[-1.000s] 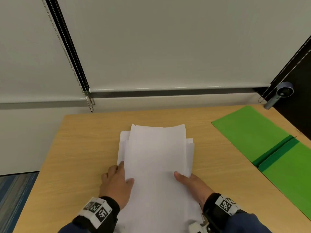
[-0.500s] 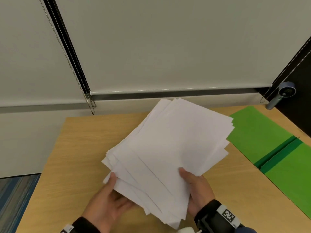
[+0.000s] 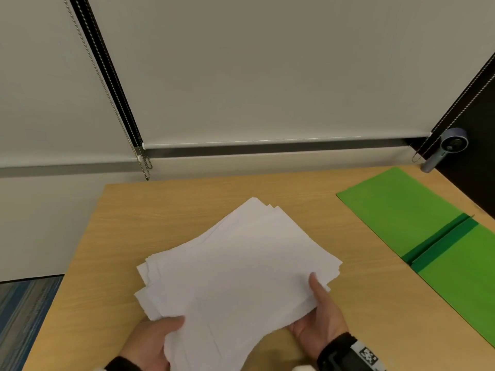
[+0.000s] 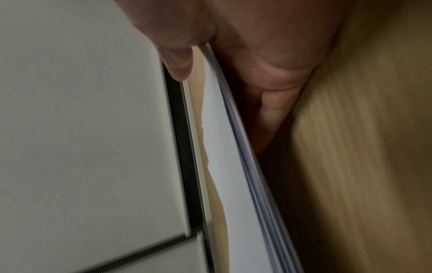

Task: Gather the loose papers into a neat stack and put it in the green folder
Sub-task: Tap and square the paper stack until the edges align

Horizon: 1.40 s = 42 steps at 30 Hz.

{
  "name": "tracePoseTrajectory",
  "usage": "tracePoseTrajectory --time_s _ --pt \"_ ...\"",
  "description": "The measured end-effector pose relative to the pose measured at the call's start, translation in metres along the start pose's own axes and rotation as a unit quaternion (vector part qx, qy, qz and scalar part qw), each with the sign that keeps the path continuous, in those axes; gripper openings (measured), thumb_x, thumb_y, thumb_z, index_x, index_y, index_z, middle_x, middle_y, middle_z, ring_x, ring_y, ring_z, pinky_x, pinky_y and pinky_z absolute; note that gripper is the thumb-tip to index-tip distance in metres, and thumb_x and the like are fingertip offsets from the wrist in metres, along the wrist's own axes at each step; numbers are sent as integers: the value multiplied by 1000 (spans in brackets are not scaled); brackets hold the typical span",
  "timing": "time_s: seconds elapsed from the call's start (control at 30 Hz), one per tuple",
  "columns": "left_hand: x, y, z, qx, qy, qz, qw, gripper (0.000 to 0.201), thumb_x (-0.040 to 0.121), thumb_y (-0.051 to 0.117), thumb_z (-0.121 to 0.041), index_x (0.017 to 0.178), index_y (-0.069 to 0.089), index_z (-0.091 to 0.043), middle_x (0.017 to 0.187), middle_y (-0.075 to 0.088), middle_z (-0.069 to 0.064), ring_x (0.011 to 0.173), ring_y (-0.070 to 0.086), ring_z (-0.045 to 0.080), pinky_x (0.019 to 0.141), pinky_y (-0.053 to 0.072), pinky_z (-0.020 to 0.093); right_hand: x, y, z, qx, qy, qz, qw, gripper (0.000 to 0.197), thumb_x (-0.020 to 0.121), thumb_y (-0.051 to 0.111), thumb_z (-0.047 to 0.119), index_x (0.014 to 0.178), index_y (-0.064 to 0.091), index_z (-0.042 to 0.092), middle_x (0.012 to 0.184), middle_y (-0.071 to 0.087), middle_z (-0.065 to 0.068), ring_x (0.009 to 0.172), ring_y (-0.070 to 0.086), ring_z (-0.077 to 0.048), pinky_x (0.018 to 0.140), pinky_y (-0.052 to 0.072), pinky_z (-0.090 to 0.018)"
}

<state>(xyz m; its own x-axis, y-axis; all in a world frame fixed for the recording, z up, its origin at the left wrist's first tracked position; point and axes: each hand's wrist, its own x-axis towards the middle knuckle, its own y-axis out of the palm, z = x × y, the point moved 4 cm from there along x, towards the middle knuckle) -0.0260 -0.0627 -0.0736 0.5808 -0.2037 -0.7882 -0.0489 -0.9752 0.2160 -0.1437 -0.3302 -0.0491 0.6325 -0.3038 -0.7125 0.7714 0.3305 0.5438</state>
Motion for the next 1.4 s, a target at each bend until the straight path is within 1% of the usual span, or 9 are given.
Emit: tracePoseTrajectory --time_s 0.13,0.27,0.47,0.6,0.77,0.9,1.07,1.27,1.4 --pt "-4 -35 -27 52 -13 42 998 78 52 79 18 127 60 3 120 67 34 114 61 50 92 49 57 8 -20 40 -19 8 1 1000 59 92 52 53 129 61 8 120 71 -21 113 62 -38 101 45 -55" --pt "-7 -50 -43 82 -33 91 992 118 12 98 2 124 61 1 116 70 34 112 63 51 90 50 57 14 -28 58 -197 -6 26 980 55 87 60 38 127 61 0 121 70 -20 104 66 -38 92 49 -51" --pt "-6 -23 -49 136 -6 109 985 88 46 99 -16 126 64 -3 118 72 26 108 69 46 98 49 54 20 2 56 -510 -39 65 857 40 90 68 31 128 58 23 114 76 -4 103 73 -26 93 56 -45" --pt "3 -32 -53 80 35 49 995 51 79 70 -11 128 62 0 118 72 26 114 66 44 94 50 52 24 6 72 -658 -138 14 740 33 92 61 37 124 52 35 112 70 9 100 69 -14 90 55 -35" --pt "9 -38 -51 77 65 -49 994 39 100 56 -25 132 58 -3 120 69 22 113 64 41 94 50 52 36 0 70 -713 -135 -11 688 37 99 46 35 135 50 28 128 63 4 118 60 -22 102 46 -38" --pt "3 -21 -55 114 73 -65 989 37 101 54 -35 128 59 -11 119 69 16 111 64 39 105 45 56 41 13 73 -771 -125 -39 623 45 100 43 42 138 42 17 125 64 -6 113 61 -27 90 45 -33" --pt "0 0 -61 155 91 -43 983 30 96 64 -31 120 62 -13 111 72 14 101 67 37 86 54 46 44 33 65 -771 -89 -7 631 66 98 48 46 154 26 20 146 52 -7 130 52 -27 104 42 -32" --pt "3 5 -62 173 109 -15 979 38 89 72 -15 126 62 -12 113 73 14 106 68 37 99 50 54 42 35 58 -808 -96 -8 582 71 97 46 49 156 18 22 143 54 -9 126 55 -27 99 43 -33" --pt "2 4 -56 141 93 -8 986 39 86 73 -4 124 64 -9 114 74 19 107 68 40 100 49 57 39 34 52 -801 -120 -18 586 66 97 47 49 153 25 20 142 51 -9 123 55 -29 99 45 -35"
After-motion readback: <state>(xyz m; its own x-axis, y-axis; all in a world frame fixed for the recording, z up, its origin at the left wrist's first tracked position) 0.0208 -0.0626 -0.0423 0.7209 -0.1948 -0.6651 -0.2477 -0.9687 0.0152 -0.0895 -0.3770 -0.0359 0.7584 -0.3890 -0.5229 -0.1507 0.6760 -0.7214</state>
